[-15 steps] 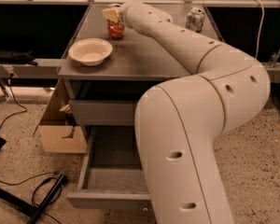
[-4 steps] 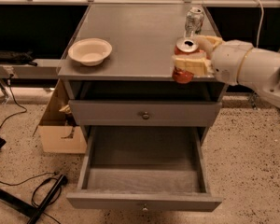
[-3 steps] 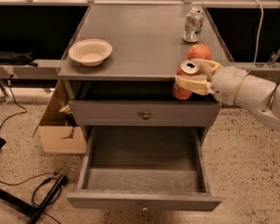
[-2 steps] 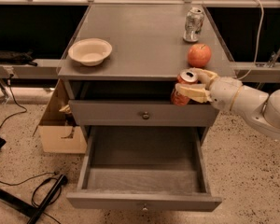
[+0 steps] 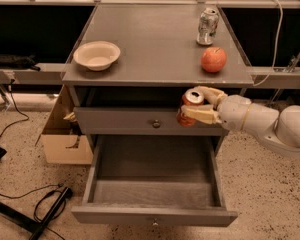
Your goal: Place coke can into middle drawer
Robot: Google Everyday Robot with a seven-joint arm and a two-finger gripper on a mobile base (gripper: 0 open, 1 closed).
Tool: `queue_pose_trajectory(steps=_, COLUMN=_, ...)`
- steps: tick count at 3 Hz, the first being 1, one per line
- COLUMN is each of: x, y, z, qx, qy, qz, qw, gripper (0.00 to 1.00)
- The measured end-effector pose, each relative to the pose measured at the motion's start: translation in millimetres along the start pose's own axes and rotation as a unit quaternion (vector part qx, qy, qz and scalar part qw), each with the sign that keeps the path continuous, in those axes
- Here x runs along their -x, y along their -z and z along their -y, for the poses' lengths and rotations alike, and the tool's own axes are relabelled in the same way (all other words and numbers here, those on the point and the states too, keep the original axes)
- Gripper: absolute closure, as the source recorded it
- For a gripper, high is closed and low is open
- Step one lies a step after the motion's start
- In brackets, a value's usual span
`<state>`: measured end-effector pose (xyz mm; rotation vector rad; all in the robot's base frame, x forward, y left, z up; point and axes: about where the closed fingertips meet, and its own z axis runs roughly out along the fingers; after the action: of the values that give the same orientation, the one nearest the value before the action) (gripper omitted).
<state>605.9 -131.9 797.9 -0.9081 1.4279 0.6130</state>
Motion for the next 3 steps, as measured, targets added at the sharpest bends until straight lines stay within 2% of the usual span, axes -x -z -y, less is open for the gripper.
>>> queue_pose_trajectory(steps=1, x=-52, y=4, z=-53, qx=0.06, qy=0.018, qz=-0.015, qw=0.9979, gripper=1.0)
queue_pose_trajectory(steps=2, x=-113, y=-2, z=-87, qx=0.091, qy=0.052, qz=-0.03, qw=0.9941, gripper=1.0)
queue_pose_trajectory(steps=3, x=-165, y=-13, z=-92, qx=0.095, qy=0.085, qz=-0.05, qw=0.9906, gripper=1.0)
